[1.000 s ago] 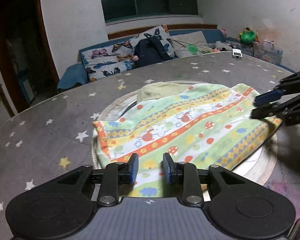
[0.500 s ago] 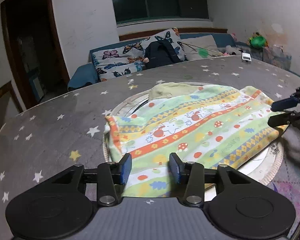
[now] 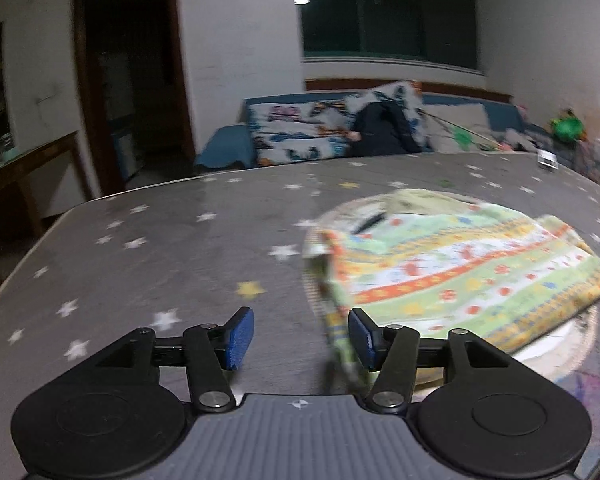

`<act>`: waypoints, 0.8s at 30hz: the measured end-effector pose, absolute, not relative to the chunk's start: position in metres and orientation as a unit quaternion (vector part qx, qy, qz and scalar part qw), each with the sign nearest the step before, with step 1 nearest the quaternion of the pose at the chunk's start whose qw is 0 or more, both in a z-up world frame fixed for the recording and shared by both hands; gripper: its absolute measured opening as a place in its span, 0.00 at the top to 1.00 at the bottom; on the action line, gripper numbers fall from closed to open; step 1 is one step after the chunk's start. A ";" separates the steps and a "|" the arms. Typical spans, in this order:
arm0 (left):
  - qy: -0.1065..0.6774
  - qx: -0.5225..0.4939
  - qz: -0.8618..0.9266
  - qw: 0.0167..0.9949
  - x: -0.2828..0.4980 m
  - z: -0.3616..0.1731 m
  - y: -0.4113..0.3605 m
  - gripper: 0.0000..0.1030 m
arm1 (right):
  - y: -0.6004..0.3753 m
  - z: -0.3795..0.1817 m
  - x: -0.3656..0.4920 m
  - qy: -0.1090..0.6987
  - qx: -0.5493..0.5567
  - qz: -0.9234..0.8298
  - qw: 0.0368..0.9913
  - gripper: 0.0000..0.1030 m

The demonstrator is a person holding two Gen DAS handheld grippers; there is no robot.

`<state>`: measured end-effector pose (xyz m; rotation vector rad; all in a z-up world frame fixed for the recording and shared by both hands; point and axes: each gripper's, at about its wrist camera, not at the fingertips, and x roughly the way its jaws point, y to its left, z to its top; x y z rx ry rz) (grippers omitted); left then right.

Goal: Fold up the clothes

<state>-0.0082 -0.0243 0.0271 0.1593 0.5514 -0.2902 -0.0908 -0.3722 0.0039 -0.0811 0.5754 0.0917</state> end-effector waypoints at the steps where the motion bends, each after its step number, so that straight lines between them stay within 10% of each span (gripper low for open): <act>1: 0.272 0.074 -0.132 0.950 -0.007 0.027 -0.017 0.43 | -0.375 0.004 -0.092 0.283 -0.039 0.041 0.957 0.45; 24: 0.314 0.022 0.021 0.949 0.003 0.012 0.088 0.26 | -0.467 -0.019 -0.110 0.307 0.025 -0.105 0.946 0.30</act>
